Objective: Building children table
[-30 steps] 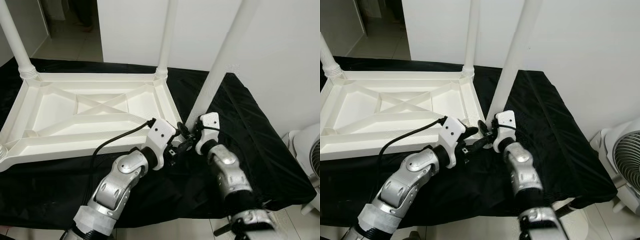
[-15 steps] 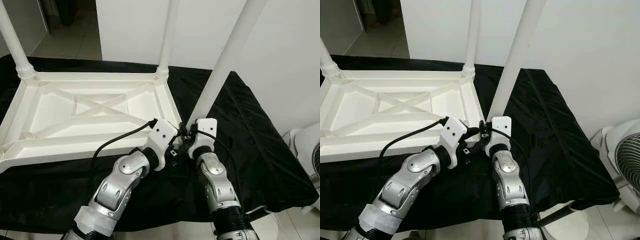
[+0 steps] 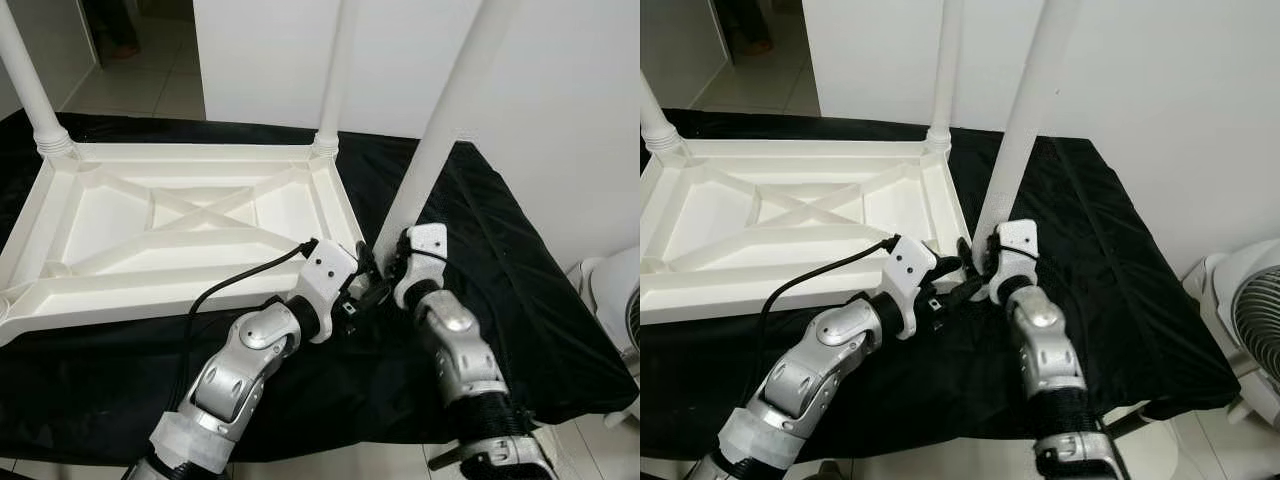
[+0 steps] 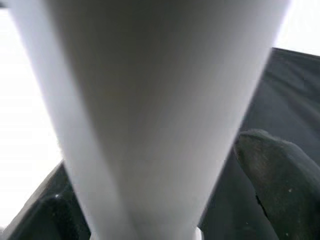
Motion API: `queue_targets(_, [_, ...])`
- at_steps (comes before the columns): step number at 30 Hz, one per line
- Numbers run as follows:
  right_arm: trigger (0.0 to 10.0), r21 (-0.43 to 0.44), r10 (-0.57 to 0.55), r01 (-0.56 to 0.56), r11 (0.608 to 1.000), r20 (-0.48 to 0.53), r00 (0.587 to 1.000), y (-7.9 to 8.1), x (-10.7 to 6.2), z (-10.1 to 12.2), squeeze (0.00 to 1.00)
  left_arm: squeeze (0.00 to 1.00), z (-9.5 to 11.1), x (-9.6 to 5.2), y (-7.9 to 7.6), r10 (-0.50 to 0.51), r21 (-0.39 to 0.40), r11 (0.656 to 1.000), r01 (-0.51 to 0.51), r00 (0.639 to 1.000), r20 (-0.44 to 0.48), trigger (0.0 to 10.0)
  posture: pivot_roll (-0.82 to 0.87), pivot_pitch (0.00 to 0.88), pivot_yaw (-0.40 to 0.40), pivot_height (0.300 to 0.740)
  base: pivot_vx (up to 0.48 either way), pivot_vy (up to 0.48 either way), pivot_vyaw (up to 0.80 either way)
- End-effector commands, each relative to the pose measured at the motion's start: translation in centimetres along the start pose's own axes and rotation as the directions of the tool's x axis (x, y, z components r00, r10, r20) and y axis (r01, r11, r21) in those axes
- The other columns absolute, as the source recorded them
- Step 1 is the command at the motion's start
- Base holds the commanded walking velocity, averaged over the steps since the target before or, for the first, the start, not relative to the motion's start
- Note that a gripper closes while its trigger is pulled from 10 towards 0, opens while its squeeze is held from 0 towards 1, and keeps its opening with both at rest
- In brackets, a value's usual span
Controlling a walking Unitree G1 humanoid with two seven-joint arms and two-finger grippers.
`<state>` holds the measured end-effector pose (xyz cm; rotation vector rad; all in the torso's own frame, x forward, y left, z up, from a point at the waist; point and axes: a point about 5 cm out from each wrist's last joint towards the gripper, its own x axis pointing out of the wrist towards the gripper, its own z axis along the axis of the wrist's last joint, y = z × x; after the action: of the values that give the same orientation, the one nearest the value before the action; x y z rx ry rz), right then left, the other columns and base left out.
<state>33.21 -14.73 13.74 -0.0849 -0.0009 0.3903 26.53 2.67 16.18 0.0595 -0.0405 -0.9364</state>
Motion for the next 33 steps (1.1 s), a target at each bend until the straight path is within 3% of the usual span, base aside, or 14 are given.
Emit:
queue_targets(1, [10.0, -0.007, 0.046, -0.046, 0.999, -0.006, 0.999, -0.4, 0.0, -0.2, 0.0, 0.0, 0.1, 0.1, -0.1, -0.033, 0.0, 0.999, 0.033, 0.999, -0.002, 10.0, 0.12, 0.0, -0.088, 0.74, 0.0, 0.0, 0.0])
queue_targets(6, [10.0, -0.064, 0.204, -0.206, 0.976, -0.035, 0.978, -0.4, 0.0, -0.4, 0.0, 0.0, 0.2, 0.0, 0.0, -0.03, 0.003, 1.0, 0.03, 1.0, -0.001, 10.0, 0.13, 0.0, -0.079, 0.74, 0.0, 0.0, 0.0])
queue_targets(8, [10.0, -0.064, 0.204, -0.206, 0.976, -0.035, 0.978, -0.4, 0.0, -0.4, 0.0, 0.0, 0.2, 0.0, 0.0, -0.03, 0.003, 1.0, 0.03, 1.0, -0.001, 10.0, 0.13, 0.0, -0.079, 0.74, 0.0, 0.0, 0.0])
queue_targets(10, [10.0, -0.086, 0.315, -0.32, 0.944, -0.067, 0.947, 0.0, 0.2, -0.8, 0.0, 0.0, 0.2, 0.0, 0.2, -0.027, 0.003, 1.0, 0.027, 1.0, -0.002, 10.0, 0.13, 0.0, -0.076, 0.74, 0.0, 0.0, 0.0])
queue_targets(20, [10.0, -0.121, 0.396, -0.404, 0.907, -0.087, 0.914, 0.4, 1.8, -0.9, 0.0, 0.0, 0.3, 0.0, 0.4, -0.028, 0.003, 1.0, 0.028, 1.0, -0.008, 10.0, 0.14, 0.0, -0.079, 0.74, 0.0, 0.0, 0.0])
queue_targets(21, [7.4, -0.117, 0.393, -0.401, 0.909, -0.087, 0.915, 0.5, 2.0, -0.8, 0.0, 0.0, 0.2, 0.0, 0.4, -0.028, -0.003, 1.0, 0.028, 1.0, -0.01, 10.0, 0.15, 0.0, -0.08, 0.74, 0.0, 0.0, 0.0])
queue_targets(23, [7.4, -0.113, 0.393, -0.401, 0.909, -0.086, 0.915, 0.5, 2.2, -0.8, 0.0, 0.0, 0.2, 0.0, 0.4, -0.028, -0.007, 1.0, 0.028, 1.0, -0.012, 10.0, 0.15, 0.0, -0.08, 0.74, 0.0, 0.0, 0.0])
queue_targets(24, [2.6, -0.107, 0.393, -0.4, 0.91, -0.079, 0.916, 0.5, 2.4, -0.8, 0.0, 0.0, 0.1, 0.0, 0.4, -0.026, -0.009, 1.0, 0.026, 1.0, -0.016, 10.0, 0.15, 0.0, -0.082, 0.74, 0.0, 0.0, 0.0])
queue_targets(25, [2.6, -0.107, 0.393, -0.4, 0.91, -0.079, 0.916, 0.5, 2.4, -0.8, 0.0, 0.0, 0.1, 0.0, 0.4, -0.026, -0.009, 1.0, 0.026, 1.0, -0.016, 10.0, 0.15, 0.0, -0.082, 0.74, 0.0, 0.0, 0.0])
queue_targets(26, [0.0, -0.098, 0.389, -0.395, 0.913, -0.075, 0.918, 0.5, 2.5, -0.8, 0.0, 0.0, -0.2, 0.0, 0.5, -0.019, -0.019, 1.0, 0.019, 0.999, -0.026, 10.0, 0.15, 0.0, -0.082, 0.74, 0.0, 0.0, 0.0])
queue_targets(33, [0.0, -0.034, 0.387, -0.389, 0.921, -0.047, 0.921, 1.0, 2.7, -1.2, 0.0, 0.0, -0.7, -0.3, 0.6, 0.0, -0.062, 0.998, -0.002, 0.999, -0.034, 10.0, 0.16, 0.0, -0.085, 0.74, 0.0, 0.0, 0.0])
